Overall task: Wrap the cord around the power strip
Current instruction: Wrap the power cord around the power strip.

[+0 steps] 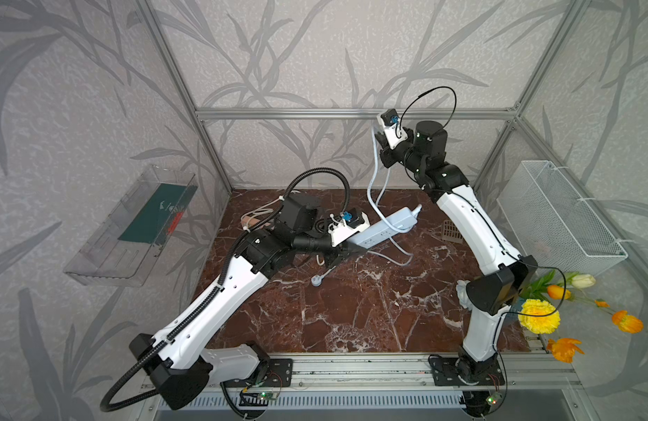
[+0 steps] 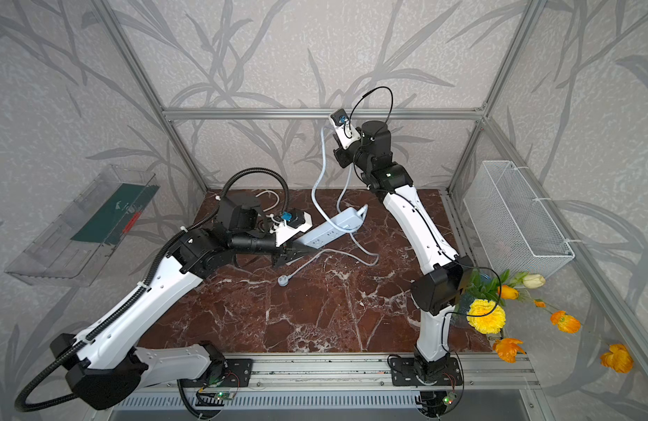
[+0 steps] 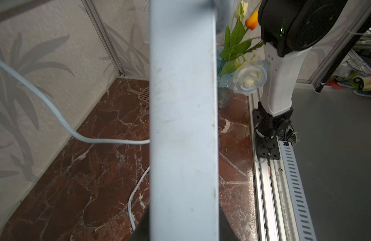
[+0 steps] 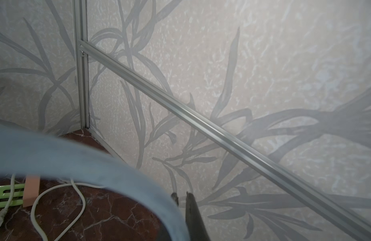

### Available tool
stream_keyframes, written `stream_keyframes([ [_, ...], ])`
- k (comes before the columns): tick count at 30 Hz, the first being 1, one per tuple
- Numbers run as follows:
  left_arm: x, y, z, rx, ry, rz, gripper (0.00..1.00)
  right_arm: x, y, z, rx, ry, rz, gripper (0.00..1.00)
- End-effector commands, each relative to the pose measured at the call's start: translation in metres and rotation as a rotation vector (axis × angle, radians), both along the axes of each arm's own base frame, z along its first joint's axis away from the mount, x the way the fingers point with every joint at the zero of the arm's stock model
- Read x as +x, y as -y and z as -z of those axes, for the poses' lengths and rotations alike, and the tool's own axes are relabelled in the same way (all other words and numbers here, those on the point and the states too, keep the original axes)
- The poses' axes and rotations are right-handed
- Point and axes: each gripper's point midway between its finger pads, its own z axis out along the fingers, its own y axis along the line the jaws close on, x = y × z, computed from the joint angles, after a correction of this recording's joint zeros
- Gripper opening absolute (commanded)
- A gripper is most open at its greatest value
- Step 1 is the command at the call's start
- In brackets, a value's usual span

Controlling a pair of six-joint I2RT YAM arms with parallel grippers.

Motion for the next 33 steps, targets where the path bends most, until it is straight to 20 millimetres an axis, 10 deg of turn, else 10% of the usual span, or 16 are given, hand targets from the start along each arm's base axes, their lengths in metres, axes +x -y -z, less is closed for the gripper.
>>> stream_keyframes([
  [1, 0.0, -0.006, -0.065, -0.187, 0.185, -0.023, 0.0, 0.018, 0.0, 0.039, 0.079, -0.098, -0.008, 0.0],
  [13, 0.137, -0.074, -0.084, -0.302, 0.205, -0.64, 0.0, 0.002, -0.025, 0.181, 0.14, -0.41, 0.034, 0.0],
  [18, 0.19, -0.114, -0.036, -0.137, 0.172, -0.881, 0.0, -0.05, -0.061, 0.226, -0.02, -0.44, -0.025, 0.0],
  [22, 0.21, -0.164, 0.017, 0.142, 0.154, -1.051, 0.0, -0.072, -0.04, 0.248, -0.114, -0.442, 0.036, 0.0],
  [28, 0.206, -0.2, 0.072, 0.238, -0.037, -1.091, 0.0, -0.104, -0.025, 0.216, -0.432, -0.215, 0.091, 0.0],
  [33, 0.204, -0.199, 0.11, 0.33, -0.156, -1.083, 0.0, -0.126, -0.032, 0.129, -0.576, 0.19, 0.147, 0.0],
])
